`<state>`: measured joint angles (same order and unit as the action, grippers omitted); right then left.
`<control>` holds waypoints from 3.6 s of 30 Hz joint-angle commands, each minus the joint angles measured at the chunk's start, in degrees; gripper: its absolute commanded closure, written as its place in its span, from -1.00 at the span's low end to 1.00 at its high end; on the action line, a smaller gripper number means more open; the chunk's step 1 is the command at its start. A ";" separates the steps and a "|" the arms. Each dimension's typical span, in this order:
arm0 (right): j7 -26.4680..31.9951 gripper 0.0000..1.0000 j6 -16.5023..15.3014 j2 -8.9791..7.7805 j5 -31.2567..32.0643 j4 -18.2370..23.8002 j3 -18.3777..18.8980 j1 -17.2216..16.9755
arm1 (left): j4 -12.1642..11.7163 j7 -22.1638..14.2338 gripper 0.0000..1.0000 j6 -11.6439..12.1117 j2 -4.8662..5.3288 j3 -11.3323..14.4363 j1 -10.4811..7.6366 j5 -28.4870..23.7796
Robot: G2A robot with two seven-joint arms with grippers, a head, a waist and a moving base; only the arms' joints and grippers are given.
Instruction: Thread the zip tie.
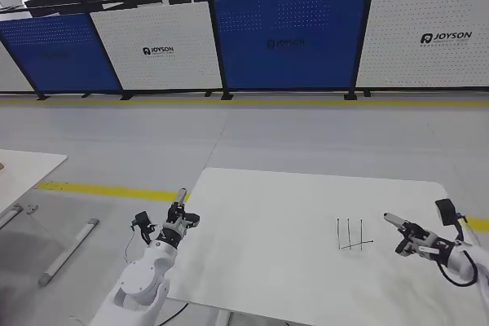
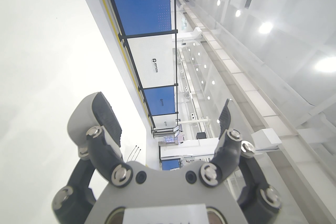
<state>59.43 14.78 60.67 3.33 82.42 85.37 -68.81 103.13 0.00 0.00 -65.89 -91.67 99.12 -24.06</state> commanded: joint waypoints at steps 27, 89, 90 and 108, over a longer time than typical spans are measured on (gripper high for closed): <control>3.25 -1.00 1.46 0.85 5.78 -11.58 -10.82 10.99 | 0.00 0.00 -1.00 0.00 0.00 0.00 0.00 0.00; 4.47 0.78 0.92 1.03 5.02 -22.21 -18.28 16.90 | 0.00 0.00 -1.00 0.00 0.00 0.00 0.00 0.00; 4.42 0.90 0.97 1.04 5.00 -22.25 -18.37 16.96 | 0.00 0.00 -1.00 0.00 0.00 0.00 0.00 0.00; 0.60 1.00 -5.32 -0.51 -2.85 -15.16 -11.44 9.98 | 0.00 0.00 -1.00 0.00 0.00 0.00 0.00 0.00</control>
<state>60.01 9.97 60.32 1.24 66.63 73.13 -57.97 103.13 0.00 0.00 -65.89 -91.67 99.12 -24.06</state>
